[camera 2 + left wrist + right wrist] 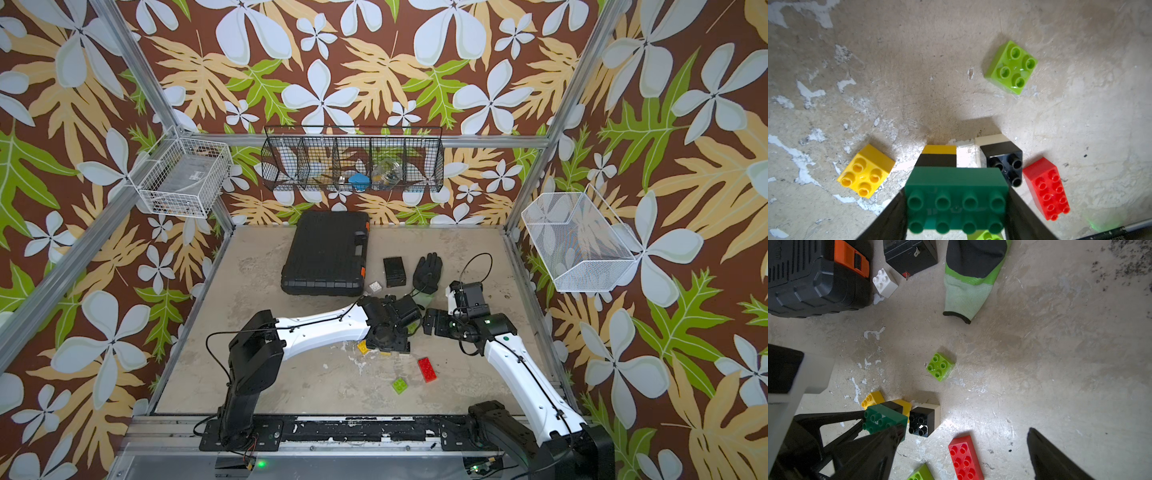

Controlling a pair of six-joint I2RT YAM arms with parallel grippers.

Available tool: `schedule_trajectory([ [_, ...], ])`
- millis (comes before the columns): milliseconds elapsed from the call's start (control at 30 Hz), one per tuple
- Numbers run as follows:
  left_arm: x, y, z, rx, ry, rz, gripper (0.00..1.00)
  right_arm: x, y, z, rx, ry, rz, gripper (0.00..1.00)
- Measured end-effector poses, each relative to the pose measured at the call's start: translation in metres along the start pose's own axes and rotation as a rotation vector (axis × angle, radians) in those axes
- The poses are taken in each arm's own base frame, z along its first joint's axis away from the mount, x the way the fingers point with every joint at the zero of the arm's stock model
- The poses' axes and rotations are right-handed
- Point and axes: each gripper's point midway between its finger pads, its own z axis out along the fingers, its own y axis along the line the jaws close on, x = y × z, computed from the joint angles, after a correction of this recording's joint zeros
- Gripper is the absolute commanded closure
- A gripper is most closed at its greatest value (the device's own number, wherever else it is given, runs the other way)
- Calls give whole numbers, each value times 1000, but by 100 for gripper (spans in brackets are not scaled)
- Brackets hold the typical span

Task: Assemble a giraffe with lego
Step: Assemble the lego brick with the lego brick.

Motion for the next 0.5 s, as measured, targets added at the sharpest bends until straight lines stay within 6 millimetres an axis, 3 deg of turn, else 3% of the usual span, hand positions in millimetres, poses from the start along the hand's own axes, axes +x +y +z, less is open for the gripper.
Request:
schedule_trajectory([
  [167,-1,-5,-4,13,-2,-2,69,-1,1,-1,-1,-7,-2,0],
  [500,-2,-10,7,3,9,2,69,-4,-1,-3,14,-21,-4,0],
])
